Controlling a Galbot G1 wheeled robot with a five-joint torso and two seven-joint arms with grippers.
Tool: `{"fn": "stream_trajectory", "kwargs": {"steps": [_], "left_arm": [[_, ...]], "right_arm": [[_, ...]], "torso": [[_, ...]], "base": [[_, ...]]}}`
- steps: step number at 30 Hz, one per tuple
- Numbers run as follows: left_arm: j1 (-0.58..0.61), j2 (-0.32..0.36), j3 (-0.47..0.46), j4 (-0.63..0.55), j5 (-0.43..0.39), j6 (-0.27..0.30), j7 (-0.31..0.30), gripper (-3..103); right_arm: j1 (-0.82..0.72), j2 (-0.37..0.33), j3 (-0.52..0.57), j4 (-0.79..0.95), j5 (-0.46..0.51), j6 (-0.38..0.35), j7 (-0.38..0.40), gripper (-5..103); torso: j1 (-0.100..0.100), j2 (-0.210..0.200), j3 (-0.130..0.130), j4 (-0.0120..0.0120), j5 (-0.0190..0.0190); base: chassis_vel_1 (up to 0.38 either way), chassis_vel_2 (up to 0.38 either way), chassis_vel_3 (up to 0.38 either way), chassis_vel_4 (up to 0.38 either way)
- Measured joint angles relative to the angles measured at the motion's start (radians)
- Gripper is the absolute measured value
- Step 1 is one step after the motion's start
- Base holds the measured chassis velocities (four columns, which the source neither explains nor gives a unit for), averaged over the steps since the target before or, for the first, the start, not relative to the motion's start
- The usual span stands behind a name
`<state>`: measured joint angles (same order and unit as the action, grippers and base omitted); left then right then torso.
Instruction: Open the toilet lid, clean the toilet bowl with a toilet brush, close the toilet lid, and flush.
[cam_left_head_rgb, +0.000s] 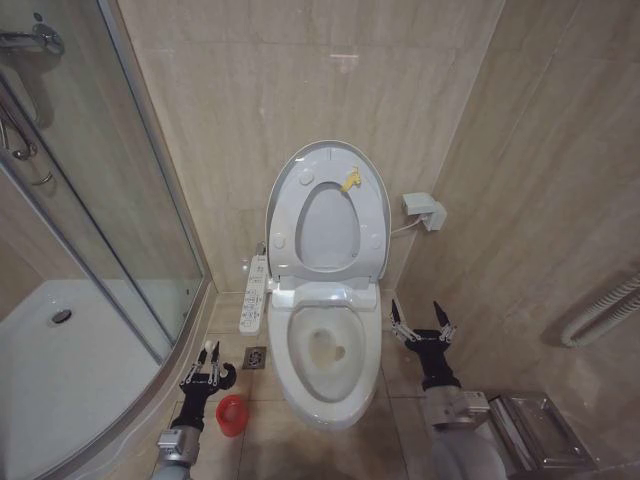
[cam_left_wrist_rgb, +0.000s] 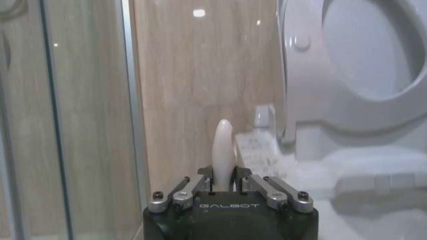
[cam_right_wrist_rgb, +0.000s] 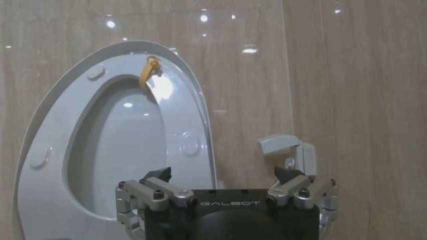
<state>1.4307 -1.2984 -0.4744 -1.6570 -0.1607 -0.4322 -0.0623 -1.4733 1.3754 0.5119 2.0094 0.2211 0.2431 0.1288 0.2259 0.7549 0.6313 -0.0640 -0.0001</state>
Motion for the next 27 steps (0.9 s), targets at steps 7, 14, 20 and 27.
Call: {"fn": "stream_trajectory", "kwargs": {"steps": [7,14,20,27], "left_arm": [[0.083,-0.002,-0.002,-0.161,-0.002,0.032,-0.016,21],[0.185,0.0,0.0,-0.304,0.01,0.034,-0.029,21],[0.225,-0.005,0.021,-0.385,0.029,0.039,-0.035,21],[0.263,0.001,0.059,-0.532,0.039,0.078,-0.038,21]], "right_arm": [[0.0,0.0,0.0,0.0,0.0,0.0,0.0,100],[0.001,0.0,0.0,0.0,0.0,0.0,0.0,100],[0.001,0.0,0.0,0.0,0.0,0.0,0.0,100],[0.0,0.0,0.0,0.0,0.0,0.0,0.0,100]], "torso": [[0.0,0.0,0.0,0.0001,0.0001],[0.001,0.0,0.0,0.0002,0.0001],[0.001,0.0,0.0,0.0002,0.0002],[0.0,0.0,0.0,-0.0001,0.0002]], "base": [[-0.036,0.038,0.03,-0.041],[-0.13,0.145,0.159,-0.168],[-0.101,0.074,0.083,-0.086],[0.041,-0.04,-0.041,0.028]]}}
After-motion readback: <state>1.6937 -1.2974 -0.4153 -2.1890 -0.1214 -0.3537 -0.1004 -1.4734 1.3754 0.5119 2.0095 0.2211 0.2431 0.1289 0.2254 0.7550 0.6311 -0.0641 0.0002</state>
